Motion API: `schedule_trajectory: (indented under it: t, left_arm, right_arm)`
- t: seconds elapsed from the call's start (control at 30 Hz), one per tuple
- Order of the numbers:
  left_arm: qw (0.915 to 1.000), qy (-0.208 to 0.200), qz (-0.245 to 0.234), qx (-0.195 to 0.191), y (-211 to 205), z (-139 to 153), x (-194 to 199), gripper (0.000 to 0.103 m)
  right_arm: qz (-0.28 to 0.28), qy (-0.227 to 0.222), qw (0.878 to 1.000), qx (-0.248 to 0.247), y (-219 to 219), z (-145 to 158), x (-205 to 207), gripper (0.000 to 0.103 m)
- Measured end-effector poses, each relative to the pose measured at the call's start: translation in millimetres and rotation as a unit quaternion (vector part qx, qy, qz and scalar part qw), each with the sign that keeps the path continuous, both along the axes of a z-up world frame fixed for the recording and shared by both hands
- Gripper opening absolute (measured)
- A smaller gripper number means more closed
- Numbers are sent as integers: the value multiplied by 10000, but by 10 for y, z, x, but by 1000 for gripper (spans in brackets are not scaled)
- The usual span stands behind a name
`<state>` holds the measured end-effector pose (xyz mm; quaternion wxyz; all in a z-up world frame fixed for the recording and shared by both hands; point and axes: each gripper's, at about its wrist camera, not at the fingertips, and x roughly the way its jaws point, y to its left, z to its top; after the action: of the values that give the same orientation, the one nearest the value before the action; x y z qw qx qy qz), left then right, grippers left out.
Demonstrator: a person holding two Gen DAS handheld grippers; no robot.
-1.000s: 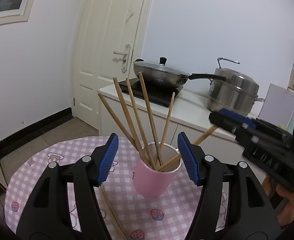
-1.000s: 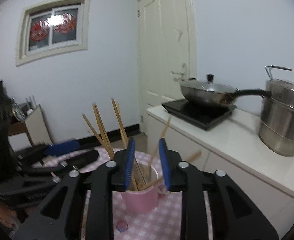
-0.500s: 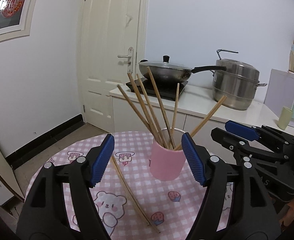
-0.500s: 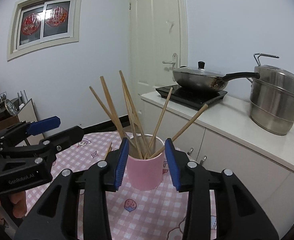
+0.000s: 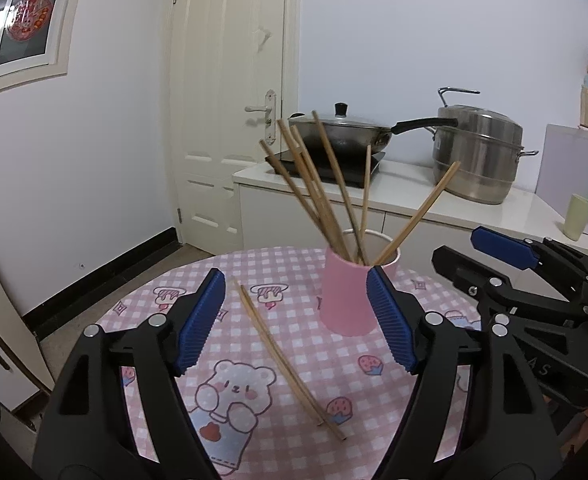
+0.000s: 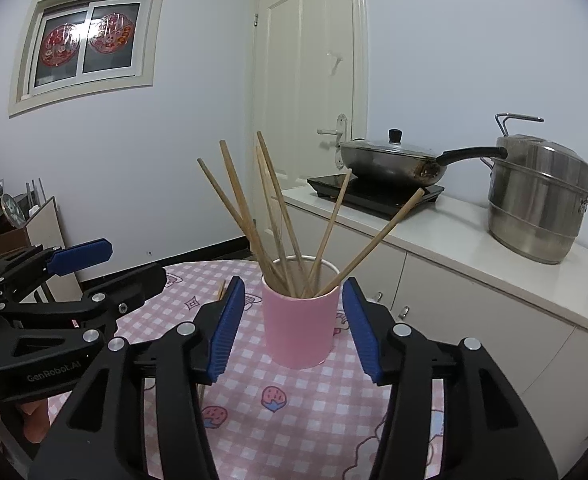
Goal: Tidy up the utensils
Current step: 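Move both open tools back down over the loose chopsticks on the table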
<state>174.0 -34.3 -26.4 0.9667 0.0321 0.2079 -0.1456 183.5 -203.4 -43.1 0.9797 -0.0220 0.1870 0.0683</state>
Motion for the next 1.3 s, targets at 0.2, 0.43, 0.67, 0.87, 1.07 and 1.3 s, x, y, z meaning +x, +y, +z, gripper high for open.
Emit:
schedule_trajectory:
  t: [0.2, 0.43, 0.67, 0.87, 1.07, 1.3]
  left_arm:
    - [9999, 157, 62, -29, 145, -88, 25, 73]
    - [9977, 650, 177, -102, 300, -280, 173, 73]
    - [9873, 1556, 325, 26, 362, -597, 441, 72]
    - [9738, 2251, 230, 206, 273, -880, 643, 63]
    - [9654, 2583, 348, 86, 323, -983, 726, 61]
    - [9652, 2576, 442, -2, 435, -913, 671, 61]
  right_arm:
    - [-44, 62, 10000, 58, 68, -69, 0, 55]
    - [85, 219, 9997, 79, 153, -207, 23, 58]
    - [179, 515, 9985, 105, 195, -374, 131, 58]
    - [251, 859, 9960, 85, 183, -547, 218, 59]
    - [549, 1337, 9895, -74, 259, -713, 253, 59]
    - [1041, 1783, 9774, -443, 522, -863, 265, 58]
